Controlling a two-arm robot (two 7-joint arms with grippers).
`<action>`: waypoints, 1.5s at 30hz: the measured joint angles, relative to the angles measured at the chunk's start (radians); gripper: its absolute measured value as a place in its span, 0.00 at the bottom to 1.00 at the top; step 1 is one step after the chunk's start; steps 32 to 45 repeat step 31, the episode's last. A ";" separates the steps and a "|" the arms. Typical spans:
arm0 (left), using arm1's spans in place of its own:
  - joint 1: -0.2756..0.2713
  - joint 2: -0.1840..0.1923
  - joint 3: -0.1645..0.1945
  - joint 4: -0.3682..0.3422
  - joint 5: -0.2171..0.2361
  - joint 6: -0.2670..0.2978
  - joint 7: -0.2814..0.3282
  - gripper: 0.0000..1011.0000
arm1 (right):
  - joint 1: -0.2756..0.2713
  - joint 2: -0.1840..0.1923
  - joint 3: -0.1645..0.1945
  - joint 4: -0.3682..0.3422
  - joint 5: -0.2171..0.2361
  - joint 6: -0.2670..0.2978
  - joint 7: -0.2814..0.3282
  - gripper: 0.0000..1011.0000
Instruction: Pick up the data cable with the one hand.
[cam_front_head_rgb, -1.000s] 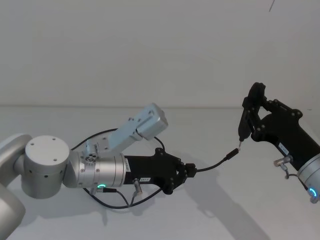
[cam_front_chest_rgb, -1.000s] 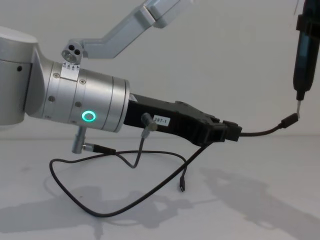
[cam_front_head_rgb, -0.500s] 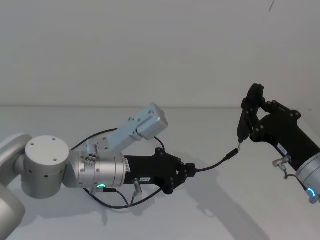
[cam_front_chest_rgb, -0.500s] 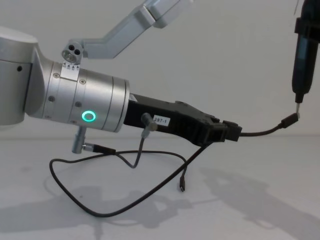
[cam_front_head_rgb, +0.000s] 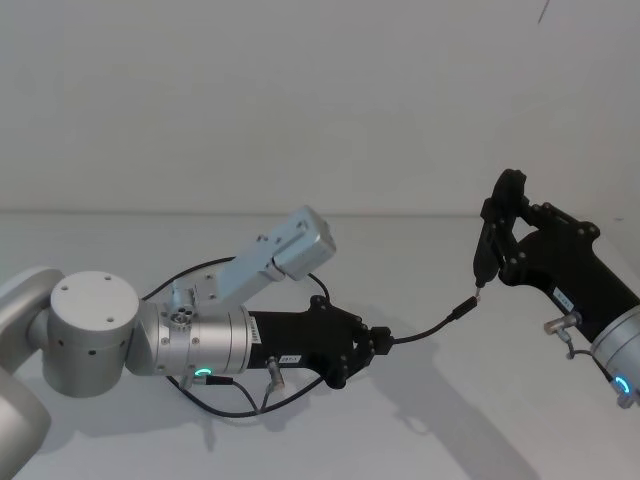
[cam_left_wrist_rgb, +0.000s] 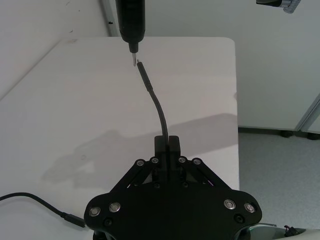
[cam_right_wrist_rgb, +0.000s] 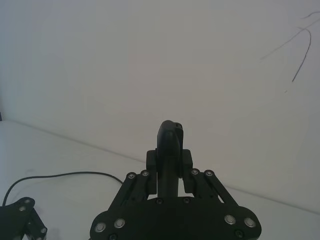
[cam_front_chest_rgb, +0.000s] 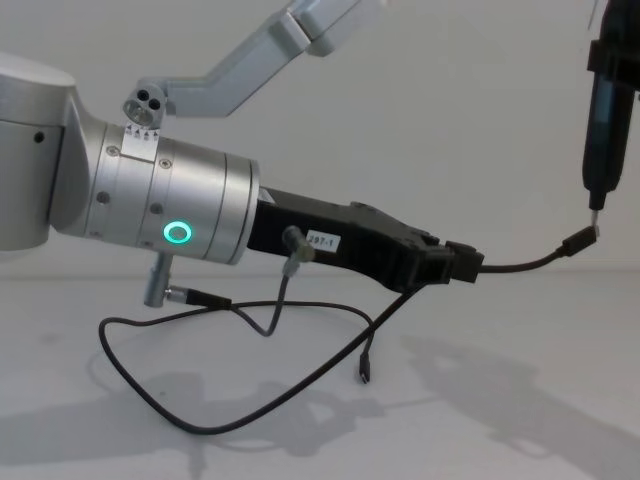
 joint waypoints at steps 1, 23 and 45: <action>0.000 0.000 0.000 0.000 0.000 0.000 0.000 0.04 | 0.000 0.000 0.000 0.000 0.001 0.000 0.000 0.28; 0.000 0.000 0.000 0.000 0.000 0.000 0.000 0.04 | -0.014 0.005 0.002 -0.015 0.013 0.005 -0.001 0.28; 0.000 0.000 0.000 0.000 0.000 0.000 0.000 0.04 | -0.016 0.006 0.002 -0.018 0.015 0.005 -0.002 0.28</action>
